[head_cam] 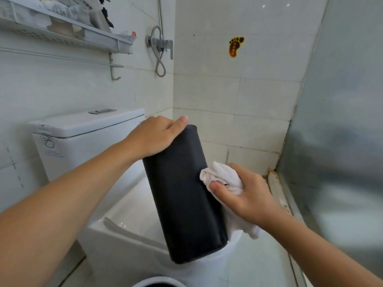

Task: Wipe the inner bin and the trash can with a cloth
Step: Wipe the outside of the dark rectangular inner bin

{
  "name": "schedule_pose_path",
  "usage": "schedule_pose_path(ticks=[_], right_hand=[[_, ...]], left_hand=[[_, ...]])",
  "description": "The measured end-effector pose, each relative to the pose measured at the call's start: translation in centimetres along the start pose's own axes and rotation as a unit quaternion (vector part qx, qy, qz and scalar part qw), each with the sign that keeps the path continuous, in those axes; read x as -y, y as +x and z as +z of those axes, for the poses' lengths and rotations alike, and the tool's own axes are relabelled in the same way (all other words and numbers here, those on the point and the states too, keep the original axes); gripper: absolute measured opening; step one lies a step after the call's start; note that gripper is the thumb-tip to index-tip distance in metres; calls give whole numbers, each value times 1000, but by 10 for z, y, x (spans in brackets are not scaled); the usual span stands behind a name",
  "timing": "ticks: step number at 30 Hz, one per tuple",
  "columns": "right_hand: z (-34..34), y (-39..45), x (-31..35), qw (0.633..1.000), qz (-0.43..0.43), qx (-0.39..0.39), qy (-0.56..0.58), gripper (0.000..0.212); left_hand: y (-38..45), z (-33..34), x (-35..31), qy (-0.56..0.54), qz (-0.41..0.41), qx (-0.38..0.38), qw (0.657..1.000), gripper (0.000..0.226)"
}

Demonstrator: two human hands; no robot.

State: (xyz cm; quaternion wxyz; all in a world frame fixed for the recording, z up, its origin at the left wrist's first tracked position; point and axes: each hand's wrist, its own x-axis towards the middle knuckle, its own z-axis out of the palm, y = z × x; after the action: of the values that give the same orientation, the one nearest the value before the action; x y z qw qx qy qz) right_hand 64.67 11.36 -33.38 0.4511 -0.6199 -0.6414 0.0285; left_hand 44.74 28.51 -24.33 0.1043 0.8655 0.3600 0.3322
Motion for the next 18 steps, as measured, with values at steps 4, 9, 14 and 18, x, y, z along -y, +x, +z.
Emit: schedule_pose_path(ticks=[4,9,14,18], right_hand=[[1,-20,-15,996,-70,37,-35,28],[10,-32,-13,972,-193,7,-132,38],[21,-29,-6,965,-215,-58,-140,42],[26,-7,17,975,-161,-114,-98,40]], left_hand=[[-4,0,10,12,8,-16,1000,68],[-10,4,4,-31,-17,-31,999,65],[-18,-1,1,-67,-58,-36,995,63],[-23,-3,4,-104,-48,-26,993,62]])
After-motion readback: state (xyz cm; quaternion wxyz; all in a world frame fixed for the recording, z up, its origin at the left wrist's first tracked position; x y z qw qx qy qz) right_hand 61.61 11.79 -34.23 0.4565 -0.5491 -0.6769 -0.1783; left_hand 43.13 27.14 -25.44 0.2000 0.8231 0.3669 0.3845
